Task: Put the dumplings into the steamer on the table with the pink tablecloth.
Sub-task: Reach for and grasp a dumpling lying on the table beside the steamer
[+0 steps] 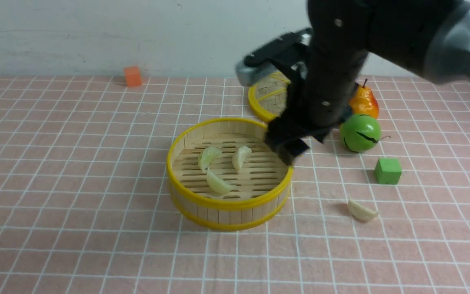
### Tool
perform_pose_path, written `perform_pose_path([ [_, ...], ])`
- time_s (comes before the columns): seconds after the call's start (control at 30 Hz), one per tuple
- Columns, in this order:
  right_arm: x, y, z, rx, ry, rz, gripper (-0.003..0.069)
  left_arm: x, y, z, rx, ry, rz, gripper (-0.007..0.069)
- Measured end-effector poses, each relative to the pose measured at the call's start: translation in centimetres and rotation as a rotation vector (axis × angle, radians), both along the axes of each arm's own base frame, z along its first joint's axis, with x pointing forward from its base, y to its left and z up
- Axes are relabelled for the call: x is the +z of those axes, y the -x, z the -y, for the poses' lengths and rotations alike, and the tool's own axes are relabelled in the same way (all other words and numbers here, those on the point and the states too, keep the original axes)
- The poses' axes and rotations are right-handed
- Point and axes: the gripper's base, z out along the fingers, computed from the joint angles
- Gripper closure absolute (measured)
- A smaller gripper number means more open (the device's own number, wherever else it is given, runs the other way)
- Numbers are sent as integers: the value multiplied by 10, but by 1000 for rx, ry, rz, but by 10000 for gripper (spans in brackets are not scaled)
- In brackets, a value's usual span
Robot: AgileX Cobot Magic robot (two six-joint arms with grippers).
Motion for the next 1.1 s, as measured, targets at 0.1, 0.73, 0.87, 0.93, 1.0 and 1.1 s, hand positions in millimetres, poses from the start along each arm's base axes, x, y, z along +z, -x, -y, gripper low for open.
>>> perform_pose_path([
  [0.1, -29, 1, 44, -75, 46, -79, 125, 0, 0, 0, 0, 0, 0, 638],
  [0.73, -141, -43, 77, 13, 53, -65, 279, 0, 0, 0, 0, -1, -3, 638],
  [0.87, -141, -44, 77, 15, 52, -58, 416, -1, 1, 0, 0, -4, -10, 638],
  [0.93, -138, -45, 76, 14, 53, -61, 408, -1, 1, 0, 0, -5, -11, 637],
  [1.0, -131, -47, 75, 15, 56, -71, 408, -1, 1, 0, 0, -5, -12, 637],
  [1.1, -105, -48, 64, 35, 54, -65, 408, -1, 1, 0, 0, -5, -12, 636],
])
